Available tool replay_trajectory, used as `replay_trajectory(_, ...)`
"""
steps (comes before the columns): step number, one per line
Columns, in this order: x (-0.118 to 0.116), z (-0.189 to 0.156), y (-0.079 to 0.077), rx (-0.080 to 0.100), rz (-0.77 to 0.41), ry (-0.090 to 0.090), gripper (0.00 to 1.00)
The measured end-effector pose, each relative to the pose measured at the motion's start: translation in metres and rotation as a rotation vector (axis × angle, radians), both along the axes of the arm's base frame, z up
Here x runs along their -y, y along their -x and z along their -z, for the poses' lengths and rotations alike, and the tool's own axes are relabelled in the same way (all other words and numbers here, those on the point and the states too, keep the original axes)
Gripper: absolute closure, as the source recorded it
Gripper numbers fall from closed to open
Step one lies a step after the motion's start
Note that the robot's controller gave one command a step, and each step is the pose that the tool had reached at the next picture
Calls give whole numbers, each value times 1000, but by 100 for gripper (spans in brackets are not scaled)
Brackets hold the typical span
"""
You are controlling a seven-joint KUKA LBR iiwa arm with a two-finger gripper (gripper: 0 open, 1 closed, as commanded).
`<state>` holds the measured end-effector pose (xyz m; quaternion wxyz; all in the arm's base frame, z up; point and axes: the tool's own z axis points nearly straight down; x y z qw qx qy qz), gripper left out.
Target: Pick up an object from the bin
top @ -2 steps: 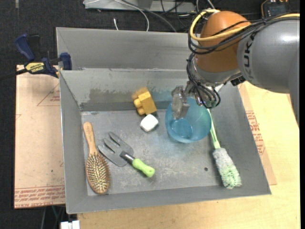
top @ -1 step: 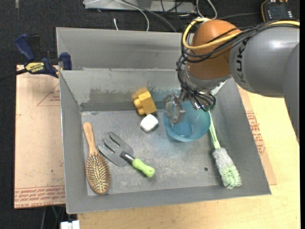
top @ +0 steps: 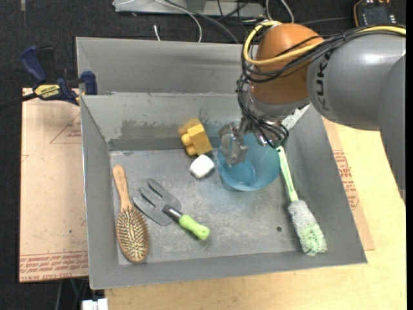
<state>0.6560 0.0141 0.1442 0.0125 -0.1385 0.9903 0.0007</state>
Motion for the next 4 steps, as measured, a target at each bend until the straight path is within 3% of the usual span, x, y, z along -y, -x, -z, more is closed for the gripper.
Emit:
replay_trajectory(1,8,26,1,-7,143,-3,100)
replay_trajectory(2,4,-9,-1,6,364,-12,100)
replay_trajectory(3,3,17,2,-7,367,-9,100)
replay_trajectory(4,-6,-8,4,9,389,-15,100)
